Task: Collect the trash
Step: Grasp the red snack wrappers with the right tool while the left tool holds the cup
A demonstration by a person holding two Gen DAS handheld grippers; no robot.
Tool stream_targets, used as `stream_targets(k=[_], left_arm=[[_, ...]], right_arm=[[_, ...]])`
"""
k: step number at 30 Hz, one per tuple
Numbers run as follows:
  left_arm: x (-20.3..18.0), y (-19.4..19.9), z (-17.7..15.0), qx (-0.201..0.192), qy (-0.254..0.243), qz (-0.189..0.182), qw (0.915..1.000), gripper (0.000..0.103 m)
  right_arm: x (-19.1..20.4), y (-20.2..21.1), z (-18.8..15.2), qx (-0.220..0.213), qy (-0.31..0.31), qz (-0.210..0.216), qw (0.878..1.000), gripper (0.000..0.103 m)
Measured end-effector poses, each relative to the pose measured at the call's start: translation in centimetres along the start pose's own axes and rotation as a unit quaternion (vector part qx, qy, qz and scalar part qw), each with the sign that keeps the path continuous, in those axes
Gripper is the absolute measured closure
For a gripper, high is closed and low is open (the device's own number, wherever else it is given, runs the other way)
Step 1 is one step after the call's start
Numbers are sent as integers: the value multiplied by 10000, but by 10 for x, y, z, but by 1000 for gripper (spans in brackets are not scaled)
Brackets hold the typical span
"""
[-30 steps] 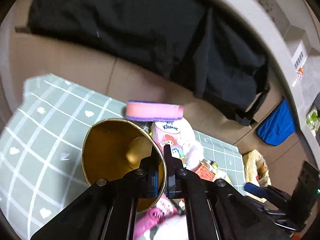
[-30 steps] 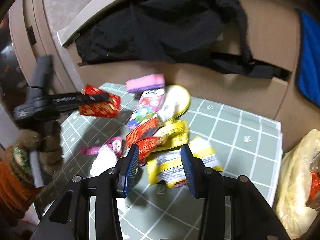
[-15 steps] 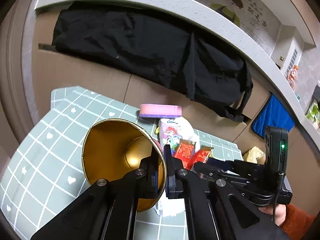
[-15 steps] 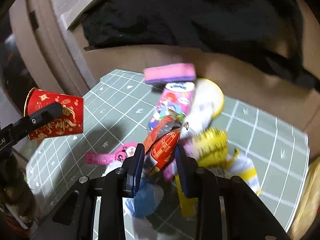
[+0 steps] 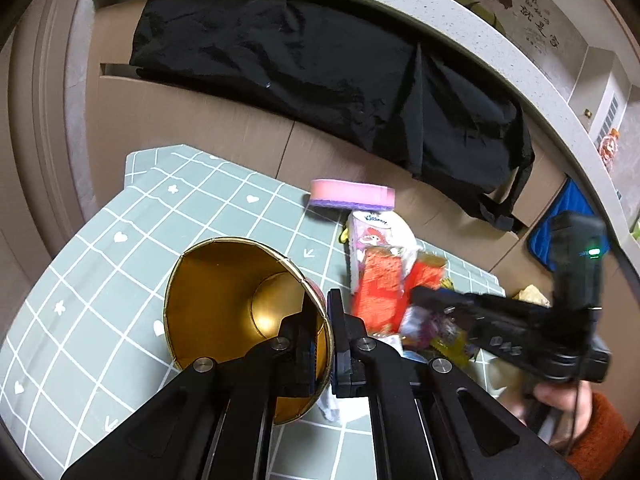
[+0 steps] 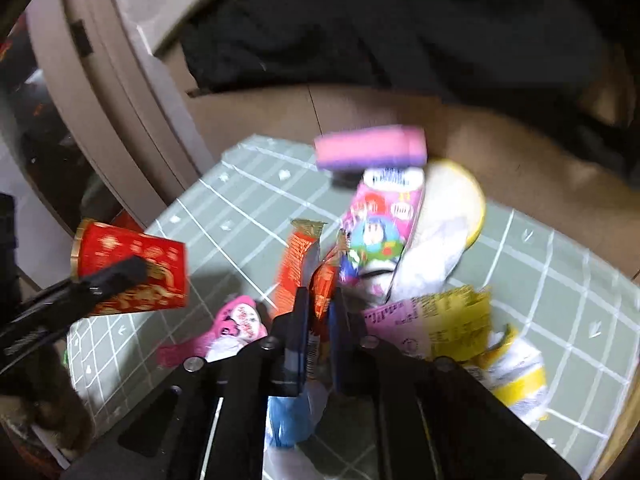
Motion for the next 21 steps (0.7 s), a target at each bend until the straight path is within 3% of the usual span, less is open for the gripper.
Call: stream_targets(k=[9, 21], left_arm=[[-58, 27, 12, -397, -610, -89, 9973, 99], [-173, 71, 23, -1335, -1407, -232, 9807, 99]], right_arm=[[-9, 92, 10, -823, 174, -441, 9955, 97], [-44, 199, -2, -1520, 361, -975, 9829, 97]])
Point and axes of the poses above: each gripper's, at about its wrist camera, not at the fingertips, and y roughly against the way its jaws point, x to its left, z to its top, the point moved 2 cm from there along -y, roughly the way its jaws point, and after that the axes turned 1 degree about y, right-handed, at the moved point
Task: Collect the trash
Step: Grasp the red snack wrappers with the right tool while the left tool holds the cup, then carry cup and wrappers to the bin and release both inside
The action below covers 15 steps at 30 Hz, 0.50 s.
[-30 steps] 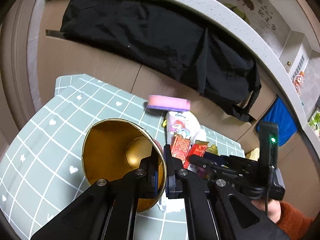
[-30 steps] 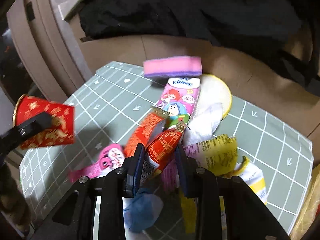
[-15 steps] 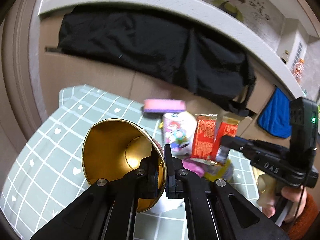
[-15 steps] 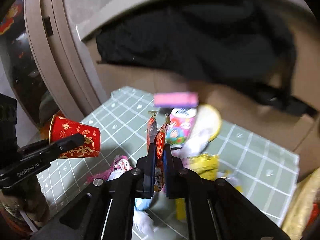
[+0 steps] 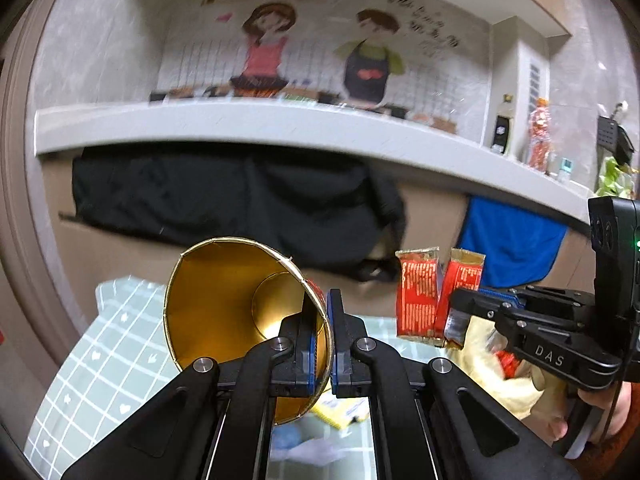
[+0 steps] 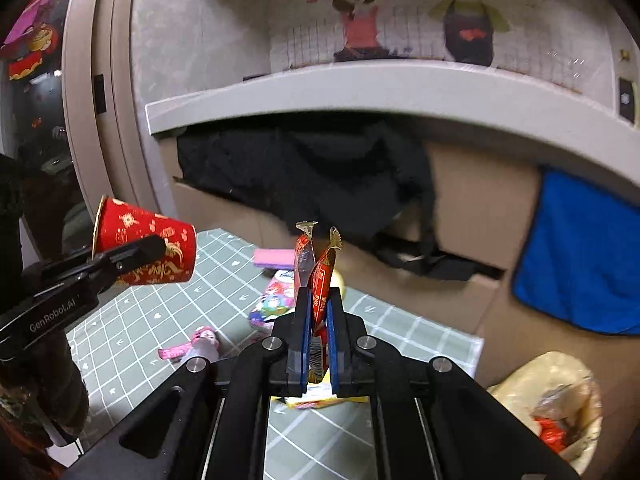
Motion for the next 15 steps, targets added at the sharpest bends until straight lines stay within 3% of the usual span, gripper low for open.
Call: stream_targets(k=[8, 15], left_arm=[[-74, 15, 16, -471, -494, -247, 9974, 99], [-133, 13, 21, -461, -778, -622, 9940, 99]], right_arm=[[-45, 63, -4, -392, -68, -476, 9981, 97], [-76, 101, -14, -585, -89, -840, 9947, 97]])
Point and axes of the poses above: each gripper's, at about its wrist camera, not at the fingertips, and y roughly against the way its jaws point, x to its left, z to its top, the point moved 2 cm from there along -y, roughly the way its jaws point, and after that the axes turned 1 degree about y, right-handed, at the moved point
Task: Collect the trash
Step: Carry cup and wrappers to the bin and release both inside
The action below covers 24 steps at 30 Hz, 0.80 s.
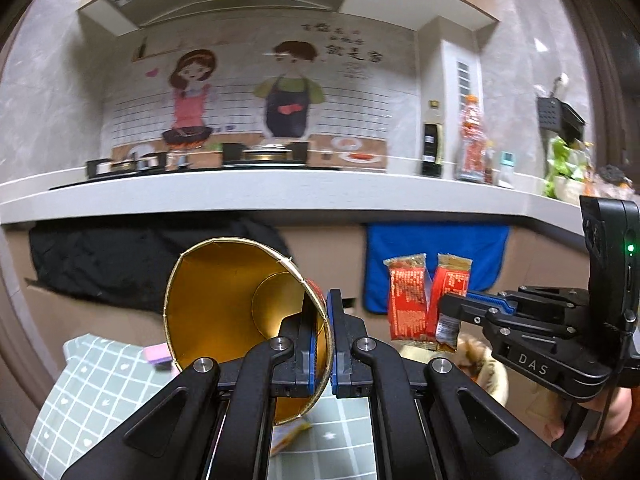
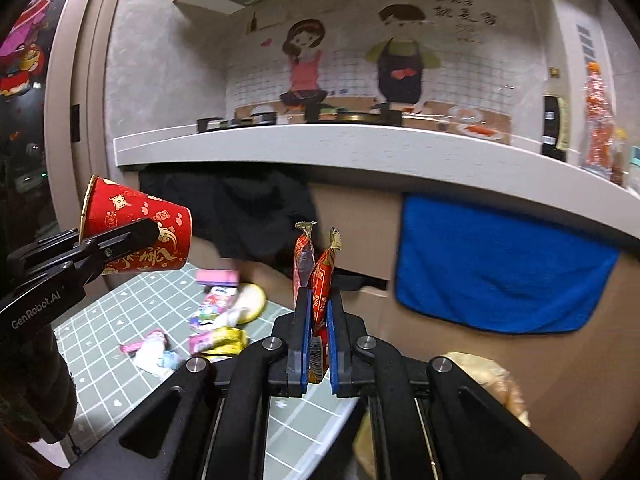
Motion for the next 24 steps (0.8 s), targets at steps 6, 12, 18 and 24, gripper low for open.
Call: stream_targets(k=[6, 12, 18, 24], left_arm=[[-44, -24, 0, 126, -213, -275, 9993, 99], [-75, -52, -4, 281, -272, -504, 9980, 99], [-98, -77, -9, 443, -231, -793, 9956, 99], [-117, -102, -23, 701, -164, -1102, 9913, 99]], right_arm=[[-37, 17, -9, -105, -217, -239, 9994, 97], [-80, 27, -21, -90, -506, -482, 9975, 97], [-110, 29, -36, 15, -673, -686, 9954, 97], [-133, 30, -50, 63, -848, -866, 9926, 97]])
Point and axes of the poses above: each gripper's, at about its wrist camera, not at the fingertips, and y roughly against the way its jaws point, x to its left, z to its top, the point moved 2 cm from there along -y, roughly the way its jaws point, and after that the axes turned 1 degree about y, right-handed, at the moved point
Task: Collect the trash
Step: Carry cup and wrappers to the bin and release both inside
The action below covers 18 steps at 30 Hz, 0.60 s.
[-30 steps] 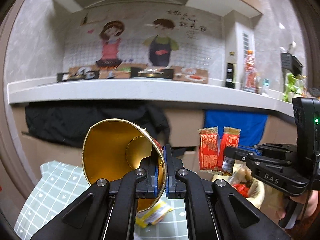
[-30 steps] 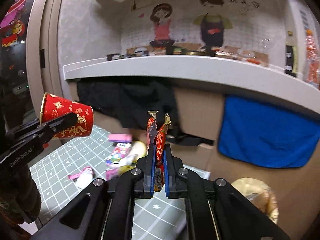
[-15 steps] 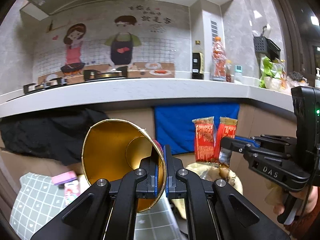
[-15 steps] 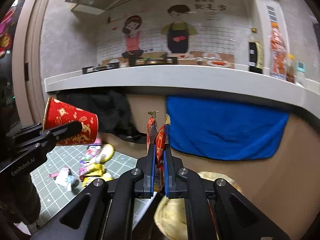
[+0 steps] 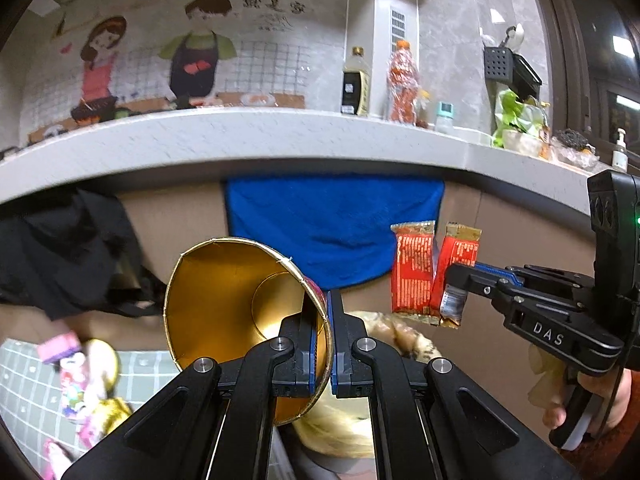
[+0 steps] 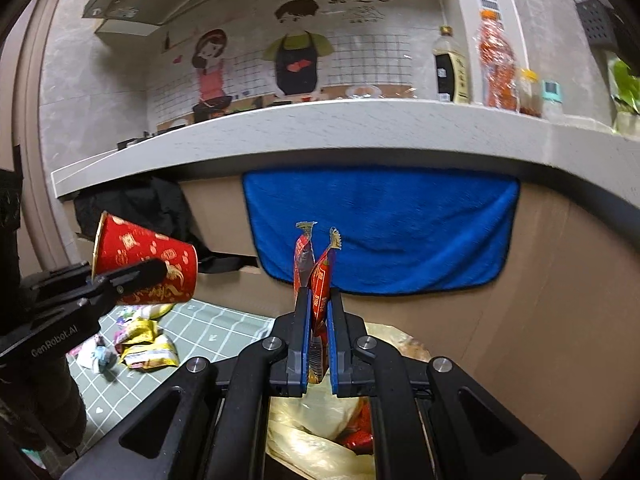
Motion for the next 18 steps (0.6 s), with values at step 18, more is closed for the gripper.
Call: stream_targets(k=[18], left_arm=[[-15, -68, -27, 582, 233, -466, 9969, 99]], right_arm=[[-37, -28, -21, 278, -288, -203, 9990, 97]])
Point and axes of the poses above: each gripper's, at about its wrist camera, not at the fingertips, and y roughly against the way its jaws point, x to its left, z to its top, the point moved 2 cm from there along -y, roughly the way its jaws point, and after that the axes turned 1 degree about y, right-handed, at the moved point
